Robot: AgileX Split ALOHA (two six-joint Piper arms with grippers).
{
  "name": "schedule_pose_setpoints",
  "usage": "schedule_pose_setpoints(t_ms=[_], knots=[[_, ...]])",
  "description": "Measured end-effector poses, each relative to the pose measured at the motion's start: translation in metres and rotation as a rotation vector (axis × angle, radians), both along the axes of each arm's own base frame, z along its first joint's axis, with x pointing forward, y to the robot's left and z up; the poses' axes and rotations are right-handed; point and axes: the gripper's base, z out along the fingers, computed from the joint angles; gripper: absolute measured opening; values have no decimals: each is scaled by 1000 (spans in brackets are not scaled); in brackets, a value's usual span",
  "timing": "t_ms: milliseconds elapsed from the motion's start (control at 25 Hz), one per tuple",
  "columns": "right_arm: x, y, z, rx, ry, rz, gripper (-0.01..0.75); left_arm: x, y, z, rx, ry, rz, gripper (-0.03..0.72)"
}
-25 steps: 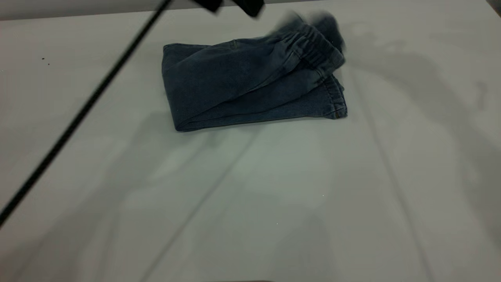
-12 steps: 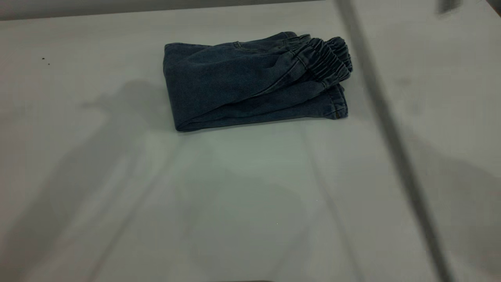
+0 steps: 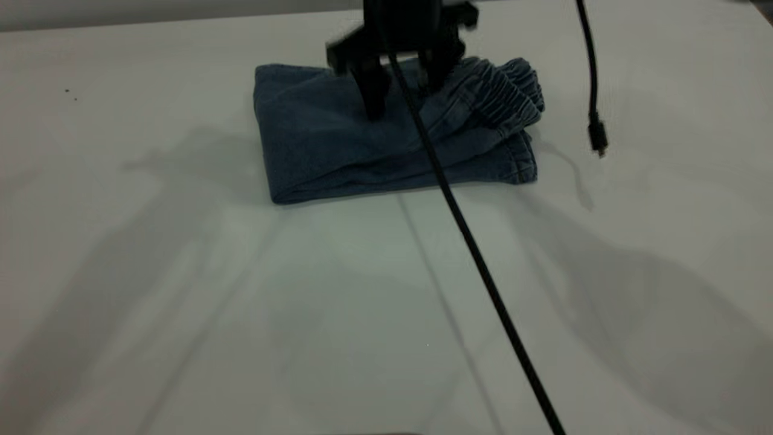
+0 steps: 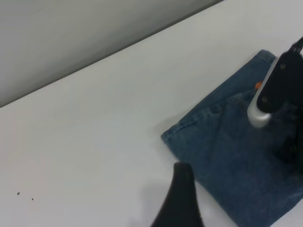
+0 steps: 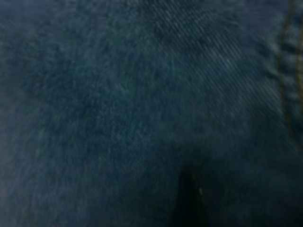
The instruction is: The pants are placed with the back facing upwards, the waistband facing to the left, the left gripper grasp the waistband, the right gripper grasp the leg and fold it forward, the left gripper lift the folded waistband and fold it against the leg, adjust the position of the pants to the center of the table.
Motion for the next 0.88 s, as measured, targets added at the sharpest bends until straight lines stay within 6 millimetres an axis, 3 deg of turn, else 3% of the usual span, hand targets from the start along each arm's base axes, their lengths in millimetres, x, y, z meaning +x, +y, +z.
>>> schedule_pose_setpoints(t_ms=[160, 640, 760, 880], knots=[[-4, -2, -16, -5, 36, -58, 467, 0, 0, -1, 3, 9, -1, 577], [-14, 4, -10, 134, 177, -237, 467, 0, 0, -1, 3, 9, -1, 576], [-15, 4, -1, 135, 168, -230, 467, 0, 0, -1, 7, 7, -1, 576], [-16, 4, 29, 138, 122, -185, 467, -1, 2, 1, 23, -1, -1, 576]])
